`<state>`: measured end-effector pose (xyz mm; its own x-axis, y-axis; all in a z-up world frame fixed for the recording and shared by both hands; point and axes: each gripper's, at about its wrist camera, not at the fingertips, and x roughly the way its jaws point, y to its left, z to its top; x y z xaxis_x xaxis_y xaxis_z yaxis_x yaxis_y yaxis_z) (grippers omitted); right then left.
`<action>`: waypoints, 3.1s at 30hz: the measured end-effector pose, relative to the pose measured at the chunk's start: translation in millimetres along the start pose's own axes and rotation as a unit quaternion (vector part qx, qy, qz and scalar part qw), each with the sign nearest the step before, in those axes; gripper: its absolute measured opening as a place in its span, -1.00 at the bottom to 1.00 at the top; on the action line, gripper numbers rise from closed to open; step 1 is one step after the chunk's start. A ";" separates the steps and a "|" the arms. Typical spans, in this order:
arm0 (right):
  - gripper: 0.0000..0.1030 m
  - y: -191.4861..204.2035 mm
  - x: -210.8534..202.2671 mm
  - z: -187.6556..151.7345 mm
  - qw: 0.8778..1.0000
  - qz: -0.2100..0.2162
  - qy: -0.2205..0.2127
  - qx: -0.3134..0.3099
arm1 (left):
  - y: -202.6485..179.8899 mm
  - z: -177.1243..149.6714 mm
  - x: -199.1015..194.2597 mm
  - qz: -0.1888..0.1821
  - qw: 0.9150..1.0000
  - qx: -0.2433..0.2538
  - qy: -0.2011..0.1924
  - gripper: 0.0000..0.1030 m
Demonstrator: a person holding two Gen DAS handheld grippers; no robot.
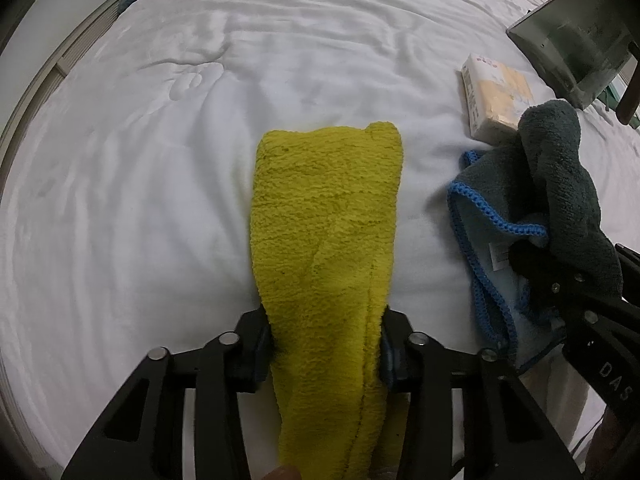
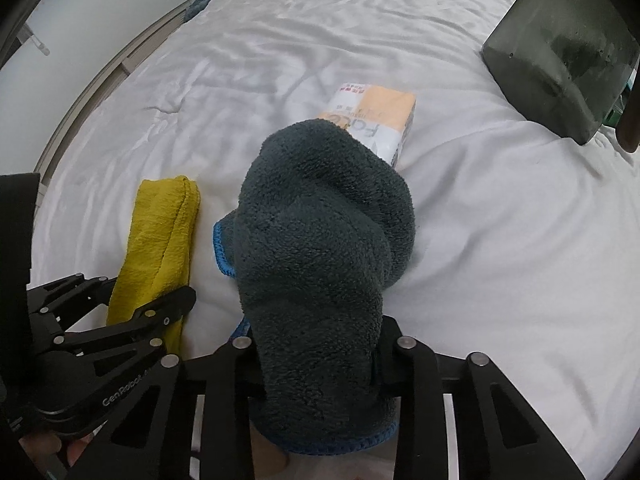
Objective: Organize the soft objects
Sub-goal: 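Lift the yellow towel and dark green towel and carry them toward the green tray, then lower the yellow towel and dark green towel into the green tray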
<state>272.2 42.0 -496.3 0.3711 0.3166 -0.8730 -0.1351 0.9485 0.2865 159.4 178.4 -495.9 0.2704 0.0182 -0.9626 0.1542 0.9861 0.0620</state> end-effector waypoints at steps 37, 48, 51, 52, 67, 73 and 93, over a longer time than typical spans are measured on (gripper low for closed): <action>-0.51 -53.8 -114.1 -2.7 0.998 0.023 -0.051 -0.041 | -50.6 7.3 -121.2 0.026 0.997 -0.030 -0.063 -0.56; -0.51 -92.0 -150.5 -6.8 0.997 0.030 -0.041 -0.057 | -98.6 15.2 -140.3 0.023 0.998 -0.028 -0.058 -0.56; -0.51 -106.8 -159.2 -8.4 0.997 0.030 -0.033 -0.061 | -119.4 15.6 -144.9 0.013 0.998 -0.026 -0.050 -0.56; -0.51 -111.8 -161.2 -8.9 0.997 0.030 -0.030 -0.061 | -125.9 16.0 -146.1 0.012 0.998 -0.025 -0.048 -0.56; -0.51 -243.7 -195.3 -15.2 1.000 -0.015 0.008 -0.019 | -270.8 28.6 -136.2 -0.063 0.998 0.019 0.002 -0.56; -0.51 -298.2 -213.0 -14.5 0.999 -0.047 0.005 0.013 | -327.1 46.1 -131.6 -0.093 0.995 0.043 0.006 -0.56; -0.50 -437.1 -236.6 70.8 0.989 -0.110 -0.085 0.044 | -463.6 199.1 -120.4 -0.145 0.984 0.052 -0.085 -0.56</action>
<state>308.5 -446.7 -387.0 0.5328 0.0929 -0.8411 0.0434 0.9896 0.1368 244.5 -313.8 -356.2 0.3549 -0.2974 -0.8863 0.3424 0.9235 -0.1728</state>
